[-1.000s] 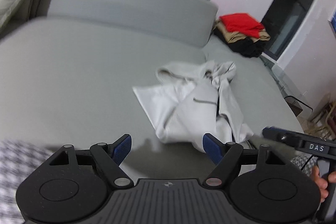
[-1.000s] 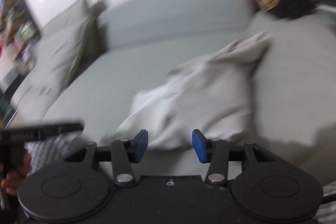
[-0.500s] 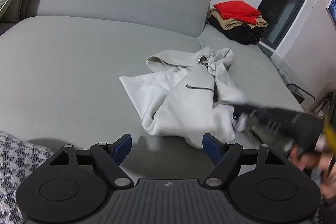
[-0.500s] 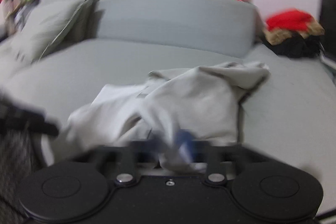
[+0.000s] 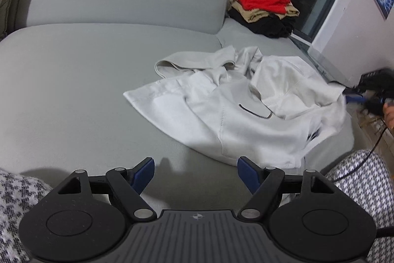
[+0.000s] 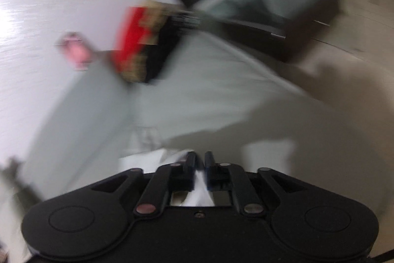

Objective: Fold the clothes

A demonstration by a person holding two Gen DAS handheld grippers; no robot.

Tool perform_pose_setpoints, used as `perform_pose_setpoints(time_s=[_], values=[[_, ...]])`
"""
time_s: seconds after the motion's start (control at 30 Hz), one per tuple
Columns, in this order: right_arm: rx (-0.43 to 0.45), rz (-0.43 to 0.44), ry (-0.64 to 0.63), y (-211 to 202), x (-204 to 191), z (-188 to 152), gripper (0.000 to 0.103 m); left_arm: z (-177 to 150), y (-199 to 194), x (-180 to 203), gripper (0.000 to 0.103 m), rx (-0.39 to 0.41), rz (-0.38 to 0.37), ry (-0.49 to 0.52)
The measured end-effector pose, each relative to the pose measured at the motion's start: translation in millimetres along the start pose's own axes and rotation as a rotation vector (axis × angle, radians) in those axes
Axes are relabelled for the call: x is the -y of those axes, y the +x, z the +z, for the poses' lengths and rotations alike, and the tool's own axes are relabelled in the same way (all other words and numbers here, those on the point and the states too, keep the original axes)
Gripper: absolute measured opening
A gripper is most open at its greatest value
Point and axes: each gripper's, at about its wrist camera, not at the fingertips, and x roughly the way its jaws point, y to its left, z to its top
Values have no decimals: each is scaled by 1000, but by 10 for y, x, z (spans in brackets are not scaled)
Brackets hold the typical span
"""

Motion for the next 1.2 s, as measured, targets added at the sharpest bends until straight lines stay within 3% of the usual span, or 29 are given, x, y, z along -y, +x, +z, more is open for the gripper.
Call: perform_pose_setpoints(time_s=[0.07, 0.17, 0.27, 0.43, 0.77, 0.83, 1.0, 1.1, 1.2], values=[[-16, -1, 27, 67, 177, -48, 34, -7, 74, -11, 73, -19, -38, -66], [-30, 149, 39, 82, 392, -156, 49, -18, 184, -27, 70, -48, -94, -166], [-37, 298, 18, 165, 540, -269, 50, -29, 295, -44, 67, -77, -150, -265], [-43, 375, 62, 223, 624, -305, 52, -46, 478, -68, 67, -125, -243, -427], [-29, 440, 66, 245, 620, -283, 53, 14, 787, 130, 68, -135, -311, -441], [-20, 441, 66, 222, 625, -292, 53, 25, 843, 164, 64, -136, -324, -443], [-2, 452, 69, 180, 689, -295, 53, -45, 652, -139, 44, -66, -256, -515], [2, 462, 88, 177, 738, -287, 53, -68, 649, -216, 40, -64, -230, -538], [2, 458, 97, 193, 741, -278, 53, -54, 676, -122, 39, -60, -181, -498]])
